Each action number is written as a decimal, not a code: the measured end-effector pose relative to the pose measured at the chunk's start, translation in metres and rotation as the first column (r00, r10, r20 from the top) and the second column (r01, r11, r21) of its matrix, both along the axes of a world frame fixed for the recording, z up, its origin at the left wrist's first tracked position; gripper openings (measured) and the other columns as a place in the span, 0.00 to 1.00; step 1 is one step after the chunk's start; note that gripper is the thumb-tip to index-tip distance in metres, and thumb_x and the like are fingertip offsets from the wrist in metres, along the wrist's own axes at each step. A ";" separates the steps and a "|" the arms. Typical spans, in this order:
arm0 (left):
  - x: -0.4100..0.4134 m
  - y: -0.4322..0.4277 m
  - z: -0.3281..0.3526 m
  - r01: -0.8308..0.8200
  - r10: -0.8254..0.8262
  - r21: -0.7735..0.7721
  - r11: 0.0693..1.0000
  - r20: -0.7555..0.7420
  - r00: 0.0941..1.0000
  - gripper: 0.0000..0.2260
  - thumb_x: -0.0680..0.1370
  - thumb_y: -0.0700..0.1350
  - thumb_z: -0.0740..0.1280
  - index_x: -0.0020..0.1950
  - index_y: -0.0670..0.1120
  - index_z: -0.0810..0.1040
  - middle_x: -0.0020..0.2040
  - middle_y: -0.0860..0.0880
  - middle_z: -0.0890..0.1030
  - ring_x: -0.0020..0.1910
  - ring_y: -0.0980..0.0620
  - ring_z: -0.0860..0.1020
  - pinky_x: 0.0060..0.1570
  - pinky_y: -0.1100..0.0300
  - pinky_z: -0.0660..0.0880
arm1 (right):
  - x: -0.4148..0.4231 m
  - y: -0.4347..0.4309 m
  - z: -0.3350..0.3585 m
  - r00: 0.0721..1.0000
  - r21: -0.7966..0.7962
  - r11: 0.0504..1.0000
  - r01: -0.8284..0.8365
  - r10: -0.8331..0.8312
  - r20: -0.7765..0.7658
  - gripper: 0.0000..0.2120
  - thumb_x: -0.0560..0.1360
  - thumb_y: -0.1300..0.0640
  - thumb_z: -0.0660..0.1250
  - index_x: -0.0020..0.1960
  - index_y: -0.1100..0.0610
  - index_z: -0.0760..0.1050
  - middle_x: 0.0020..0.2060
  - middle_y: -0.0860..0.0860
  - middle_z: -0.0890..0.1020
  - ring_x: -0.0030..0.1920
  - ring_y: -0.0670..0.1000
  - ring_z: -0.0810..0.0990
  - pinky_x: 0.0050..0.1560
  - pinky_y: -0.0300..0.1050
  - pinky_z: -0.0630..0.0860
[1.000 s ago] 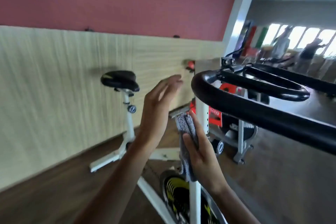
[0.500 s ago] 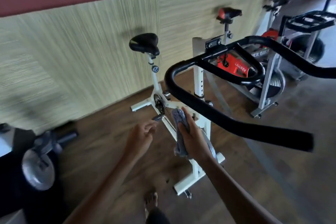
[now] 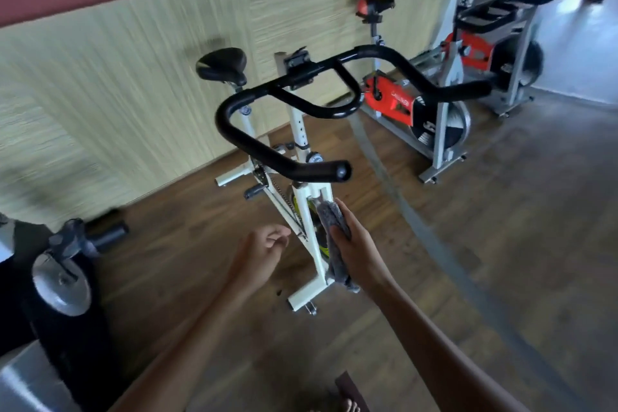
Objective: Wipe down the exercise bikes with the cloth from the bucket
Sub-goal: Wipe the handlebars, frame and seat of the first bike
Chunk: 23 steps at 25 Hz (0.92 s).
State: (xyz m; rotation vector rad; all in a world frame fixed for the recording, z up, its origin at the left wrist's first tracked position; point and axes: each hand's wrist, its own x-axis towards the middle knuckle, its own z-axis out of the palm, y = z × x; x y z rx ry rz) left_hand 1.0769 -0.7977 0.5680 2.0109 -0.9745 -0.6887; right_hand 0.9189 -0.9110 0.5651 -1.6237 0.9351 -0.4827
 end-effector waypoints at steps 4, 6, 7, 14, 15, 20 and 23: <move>-0.042 -0.035 0.000 0.200 -0.199 -0.021 0.980 0.015 0.980 0.06 0.79 0.45 0.67 0.53 0.51 0.82 0.51 0.54 0.84 0.54 0.56 0.82 0.57 0.57 0.77 | -0.067 0.004 0.014 0.978 -0.015 0.978 0.208 -0.208 0.004 0.23 0.83 0.61 0.59 0.76 0.51 0.64 0.54 0.48 0.79 0.45 0.40 0.80 0.50 0.29 0.76; -0.067 -0.051 0.002 0.314 -0.314 -0.014 0.949 0.003 0.949 0.09 0.78 0.47 0.66 0.55 0.49 0.82 0.51 0.54 0.84 0.54 0.57 0.81 0.58 0.54 0.78 | -0.101 0.005 0.016 0.951 -0.027 0.951 0.308 -0.308 0.003 0.22 0.83 0.62 0.60 0.76 0.51 0.65 0.54 0.43 0.79 0.45 0.33 0.79 0.55 0.32 0.76; -0.081 -0.059 0.003 0.370 -0.370 -0.014 0.929 0.004 0.929 0.10 0.78 0.48 0.66 0.56 0.49 0.82 0.52 0.54 0.85 0.54 0.57 0.82 0.58 0.53 0.78 | -0.118 0.006 0.017 0.936 -0.018 0.935 0.353 -0.353 0.005 0.22 0.83 0.62 0.60 0.75 0.50 0.65 0.53 0.41 0.78 0.46 0.33 0.79 0.52 0.26 0.73; -0.174 -0.140 0.017 0.599 -0.595 -0.027 0.800 0.083 0.799 0.09 0.79 0.42 0.68 0.58 0.50 0.83 0.52 0.56 0.84 0.52 0.60 0.82 0.50 0.65 0.78 | -0.223 -0.029 0.017 0.828 0.024 0.828 0.560 -0.560 0.022 0.22 0.84 0.59 0.59 0.75 0.43 0.63 0.60 0.42 0.80 0.37 0.36 0.82 0.44 0.40 0.80; -0.190 -0.156 0.018 0.603 -0.600 -0.039 0.797 0.070 0.797 0.09 0.79 0.41 0.68 0.57 0.50 0.83 0.51 0.56 0.85 0.51 0.61 0.82 0.49 0.63 0.80 | -0.237 -0.041 0.018 0.811 0.028 0.811 0.584 -0.585 0.028 0.23 0.84 0.59 0.59 0.75 0.43 0.63 0.59 0.43 0.80 0.33 0.39 0.81 0.39 0.42 0.79; -0.285 -0.258 0.020 0.614 -0.614 -0.078 0.786 0.025 0.789 0.08 0.78 0.41 0.69 0.54 0.51 0.84 0.47 0.58 0.85 0.48 0.63 0.82 0.55 0.57 0.79 | -0.325 -0.129 0.020 0.748 0.091 0.752 0.653 -0.659 0.085 0.23 0.84 0.60 0.58 0.77 0.46 0.61 0.41 0.28 0.82 0.28 0.43 0.78 0.43 0.62 0.77; -0.339 -0.328 0.026 0.604 -0.606 -0.105 0.790 0.017 0.795 0.08 0.78 0.41 0.69 0.53 0.52 0.84 0.47 0.59 0.86 0.48 0.62 0.83 0.56 0.54 0.80 | -0.375 -0.199 0.022 0.743 0.098 0.752 0.651 -0.659 0.117 0.23 0.84 0.60 0.58 0.75 0.44 0.62 0.46 0.22 0.79 0.30 0.43 0.80 0.41 0.62 0.81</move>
